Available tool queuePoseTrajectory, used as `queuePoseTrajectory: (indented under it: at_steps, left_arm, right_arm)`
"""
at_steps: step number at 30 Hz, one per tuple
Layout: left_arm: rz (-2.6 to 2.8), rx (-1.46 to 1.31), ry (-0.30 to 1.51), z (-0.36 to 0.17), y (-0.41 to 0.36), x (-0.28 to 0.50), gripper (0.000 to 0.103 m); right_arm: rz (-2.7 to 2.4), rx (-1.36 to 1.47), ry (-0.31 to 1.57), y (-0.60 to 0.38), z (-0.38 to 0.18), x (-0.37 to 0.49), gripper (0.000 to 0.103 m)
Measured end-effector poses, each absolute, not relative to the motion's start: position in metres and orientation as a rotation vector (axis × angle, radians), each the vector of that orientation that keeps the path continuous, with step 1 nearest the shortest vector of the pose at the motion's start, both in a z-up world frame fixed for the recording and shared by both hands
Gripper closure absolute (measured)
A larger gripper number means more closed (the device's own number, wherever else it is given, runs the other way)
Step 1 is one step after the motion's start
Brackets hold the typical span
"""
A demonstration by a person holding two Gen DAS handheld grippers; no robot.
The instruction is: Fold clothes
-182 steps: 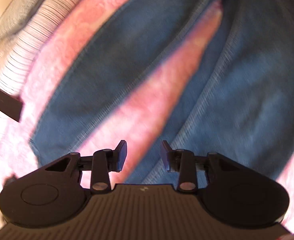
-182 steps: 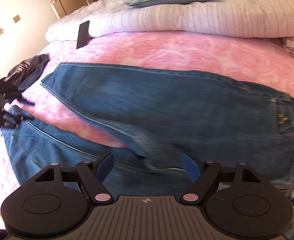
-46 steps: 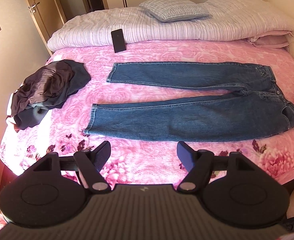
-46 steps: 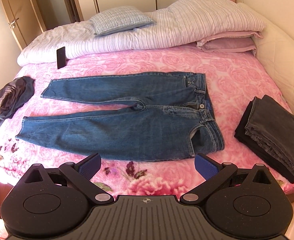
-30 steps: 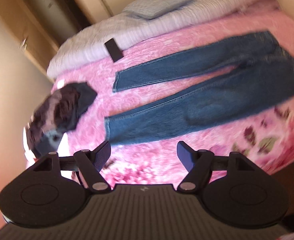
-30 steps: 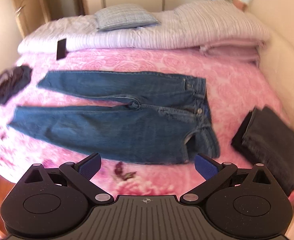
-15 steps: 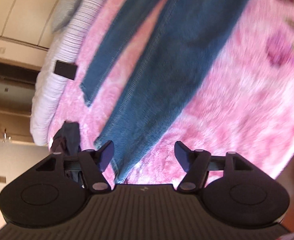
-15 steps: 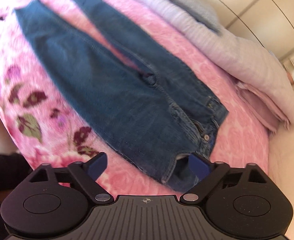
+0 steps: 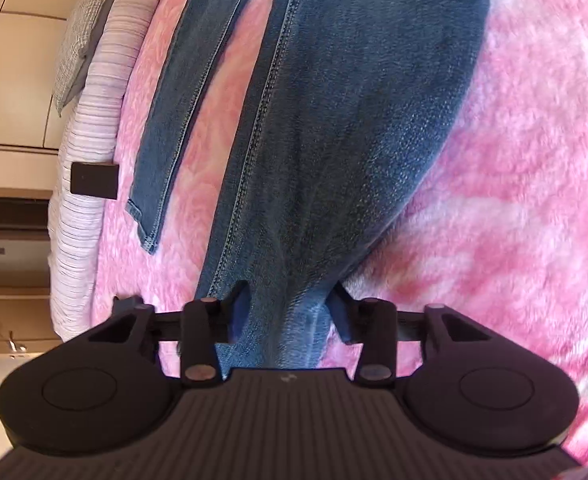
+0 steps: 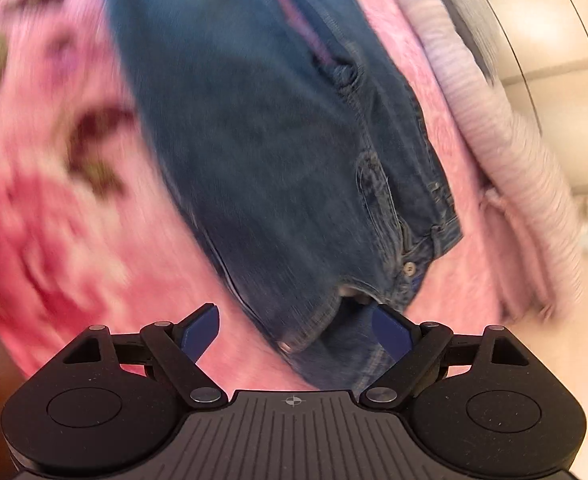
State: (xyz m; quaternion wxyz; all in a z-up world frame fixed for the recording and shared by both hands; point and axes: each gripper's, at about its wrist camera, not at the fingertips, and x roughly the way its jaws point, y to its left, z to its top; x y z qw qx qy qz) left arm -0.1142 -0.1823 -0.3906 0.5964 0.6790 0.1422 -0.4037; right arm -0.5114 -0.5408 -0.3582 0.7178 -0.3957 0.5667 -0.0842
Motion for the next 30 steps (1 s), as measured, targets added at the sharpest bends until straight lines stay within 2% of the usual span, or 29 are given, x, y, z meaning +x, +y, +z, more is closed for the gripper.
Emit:
queuePoseTrajectory:
  at_steps: [1,5,8,16,17,20,21,22,24,30]
  left_arm:
    - [-0.928,1.562,0.344,-0.392,-0.185,-0.114,0.084]
    - [-0.867,1.521,0.374,-0.399,-0.191,-0.119,0.091]
    - [-0.811,1.508,0.375,-0.404,-0.195,-0.126,0.093]
    - [-0.717,1.484,0.425,-0.406,-0.207,-0.129,0.094]
    - [-0.71,1.486,0.427,-0.406,-0.208,-0.13,0.095]
    - [-0.689,1.489,0.435,-0.4,-0.208,-0.134,0.097]
    - [-0.684,1.489,0.436,-0.395,-0.209,-0.136,0.097]
    - [-0.682,1.487,0.432,-0.386,-0.208,-0.139,0.099]
    - [-0.68,1.482,0.421,-0.368,-0.207,-0.144,0.1]
    - [-0.688,1.452,0.459,-0.292,-0.191,-0.172,0.1]
  right_arm:
    - [-0.181,-0.91,1.254,-0.545,-0.367,-0.514,0.016]
    - [-0.149,-1.018,1.19,-0.568,-0.402,-0.532,0.016]
    - [-0.143,-1.052,1.093,-0.58,-0.419,-0.541,0.016]
    - [-0.207,-1.05,0.942,-0.605,-0.423,-0.534,0.018]
    - [-0.199,-1.044,0.936,-0.607,-0.424,-0.531,0.023]
    - [-0.136,-1.005,0.972,-0.608,-0.425,-0.527,0.076]
    - [-0.129,-0.992,0.982,-0.608,-0.421,-0.529,0.084]
    - [-0.124,-0.964,0.993,-0.608,-0.414,-0.53,0.089]
    - [-0.115,-0.909,1.013,-0.608,-0.399,-0.532,0.092]
    - [-0.045,-0.796,1.052,-0.606,-0.326,-0.532,0.095]
